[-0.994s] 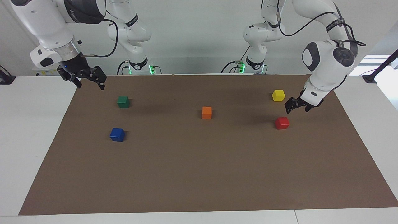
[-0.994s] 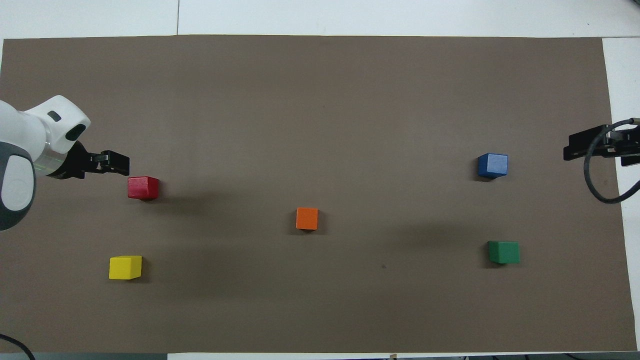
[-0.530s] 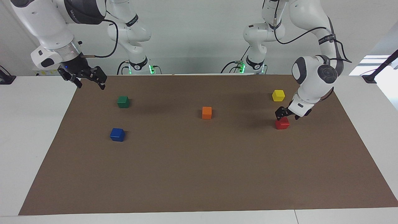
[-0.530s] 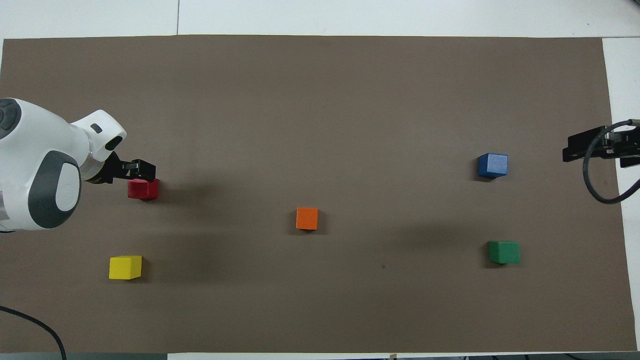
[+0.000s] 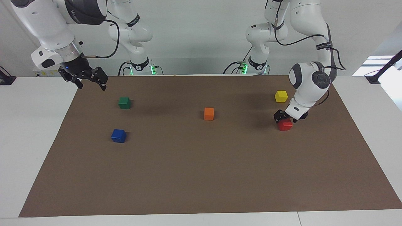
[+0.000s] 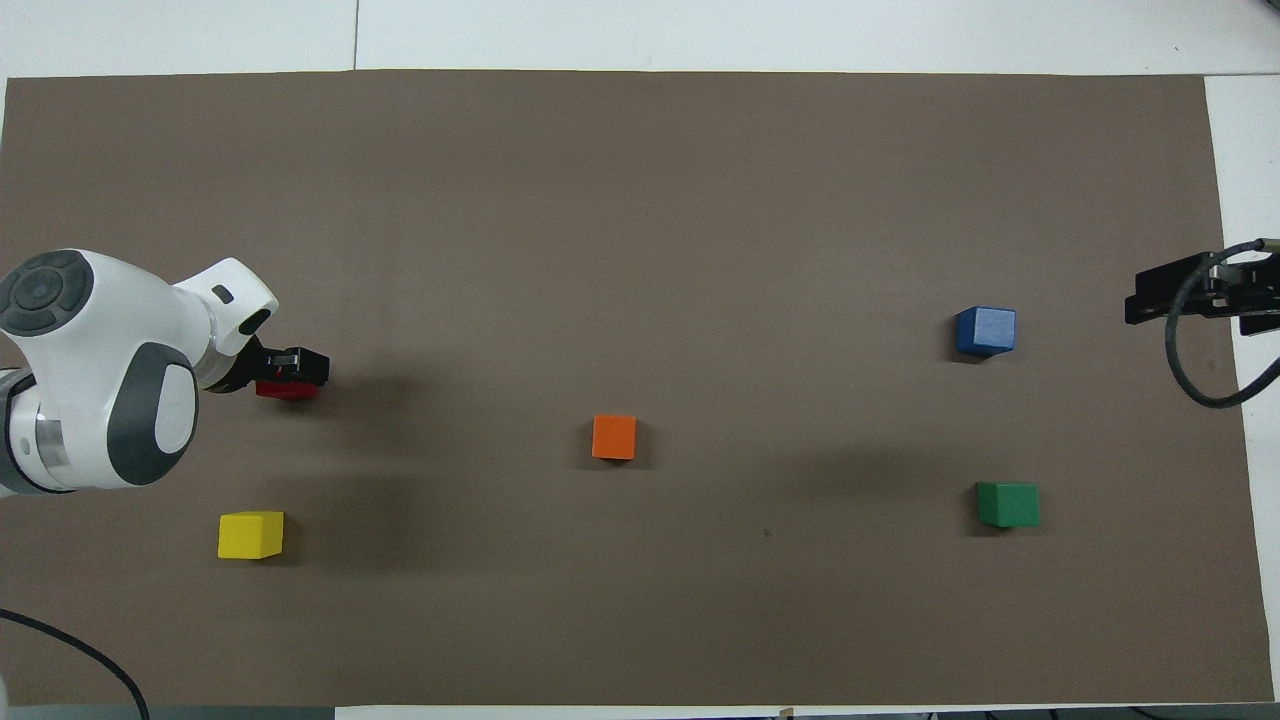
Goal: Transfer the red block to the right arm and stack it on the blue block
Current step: 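Lower the left gripper over the red cube and close on it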
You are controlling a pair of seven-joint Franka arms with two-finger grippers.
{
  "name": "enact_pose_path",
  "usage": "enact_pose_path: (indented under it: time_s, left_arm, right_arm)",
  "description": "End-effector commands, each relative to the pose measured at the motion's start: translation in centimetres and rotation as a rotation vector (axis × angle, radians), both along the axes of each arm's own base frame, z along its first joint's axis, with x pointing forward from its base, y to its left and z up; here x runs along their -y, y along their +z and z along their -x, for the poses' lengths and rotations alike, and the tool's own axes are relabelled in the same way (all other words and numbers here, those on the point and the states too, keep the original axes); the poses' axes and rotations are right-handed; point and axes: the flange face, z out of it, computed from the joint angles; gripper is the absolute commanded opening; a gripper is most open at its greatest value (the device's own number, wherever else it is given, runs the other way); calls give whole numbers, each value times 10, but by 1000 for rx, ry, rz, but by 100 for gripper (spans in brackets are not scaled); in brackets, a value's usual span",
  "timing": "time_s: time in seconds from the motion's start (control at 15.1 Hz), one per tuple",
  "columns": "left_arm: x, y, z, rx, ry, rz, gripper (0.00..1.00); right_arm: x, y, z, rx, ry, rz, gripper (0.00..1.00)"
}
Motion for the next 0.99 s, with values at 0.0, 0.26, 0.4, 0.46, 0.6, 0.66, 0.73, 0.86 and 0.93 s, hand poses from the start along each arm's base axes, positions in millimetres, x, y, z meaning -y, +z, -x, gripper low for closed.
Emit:
enact_pose_path:
  time_s: [0.0,0.26,0.4,0.46,0.6,0.66,0.73,0.86,0.93]
  left_arm:
    - [-9,-14,6,10,-6,-8,100]
    - [-9,-25,3,1,-6,-6,100]
    - [-9,-26,1,9,-3,-6,100]
    - [-9,-26,0,12,0,-6,94]
    - [-11,-21,-4,6,17,-5,44]
    - [-12,-21,-2,-11,21,-4,9]
    - [-13,-16,-4,-26,22,-4,0]
    - [-12,2,-11,-62,66,10,0]
    - [-10,15,-15,-80,151,46,0]
  right_arm:
    - [0,1,8,-7,19,-14,100]
    - [0,1,8,-7,19,-14,100]
    - [0,1,8,-8,19,-14,100]
    - [0,1,8,-7,19,-14,100]
    - [0,1,8,-7,16,-17,100]
    - [1,2,8,-5,13,-17,100]
    - [0,1,7,-5,15,-17,100]
    - [0,2,7,-1,15,-16,100]
    - [-1,2,7,2,16,-16,100]
